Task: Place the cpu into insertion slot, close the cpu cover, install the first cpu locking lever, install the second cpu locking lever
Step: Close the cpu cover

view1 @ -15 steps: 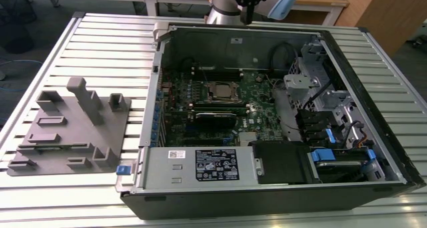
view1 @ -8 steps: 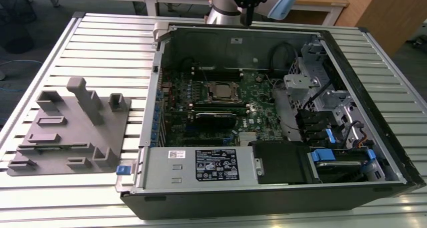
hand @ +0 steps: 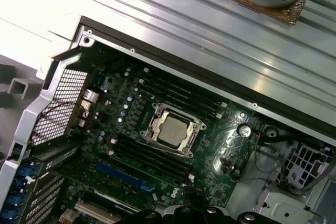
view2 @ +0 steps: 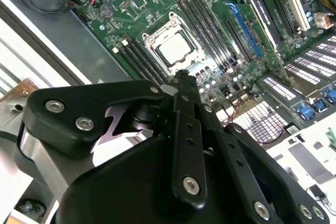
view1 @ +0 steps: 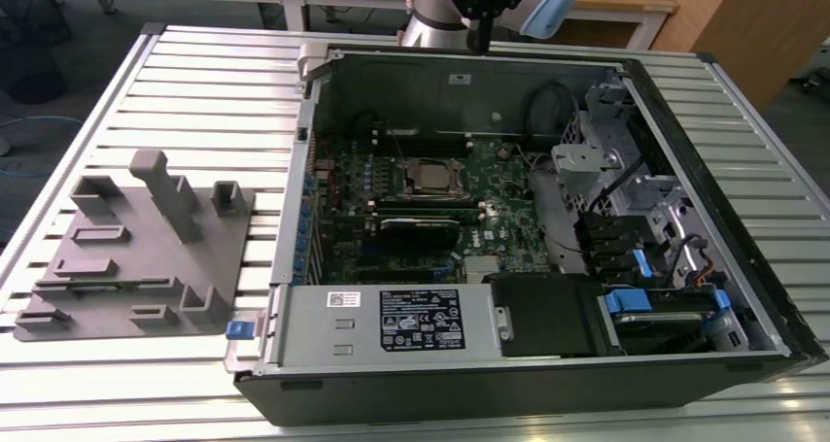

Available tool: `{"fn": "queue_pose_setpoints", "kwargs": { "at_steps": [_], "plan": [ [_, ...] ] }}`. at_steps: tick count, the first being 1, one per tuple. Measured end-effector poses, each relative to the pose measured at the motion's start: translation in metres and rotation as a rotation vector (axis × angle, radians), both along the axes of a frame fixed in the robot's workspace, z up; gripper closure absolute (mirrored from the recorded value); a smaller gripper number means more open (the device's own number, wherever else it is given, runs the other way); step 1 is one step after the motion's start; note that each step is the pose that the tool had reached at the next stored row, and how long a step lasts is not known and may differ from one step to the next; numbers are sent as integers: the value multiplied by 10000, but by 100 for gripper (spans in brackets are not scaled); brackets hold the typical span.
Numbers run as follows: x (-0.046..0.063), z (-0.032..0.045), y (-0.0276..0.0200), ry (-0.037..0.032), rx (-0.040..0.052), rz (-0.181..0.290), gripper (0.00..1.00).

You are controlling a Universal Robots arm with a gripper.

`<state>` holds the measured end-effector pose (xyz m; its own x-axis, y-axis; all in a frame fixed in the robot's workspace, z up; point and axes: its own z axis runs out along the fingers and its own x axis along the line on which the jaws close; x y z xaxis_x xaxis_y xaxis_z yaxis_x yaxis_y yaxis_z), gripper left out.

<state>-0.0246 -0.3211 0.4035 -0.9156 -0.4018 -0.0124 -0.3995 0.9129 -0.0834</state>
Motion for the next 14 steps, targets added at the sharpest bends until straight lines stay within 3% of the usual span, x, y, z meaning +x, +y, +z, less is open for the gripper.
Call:
{"fn": "queue_pose_setpoints", "kwargs": {
  "at_steps": [13,14],
  "plan": [
    [0,-66,0,-35,0,0,90],
    [0,-260,0,-153,-1,0,90]
  ]
}}
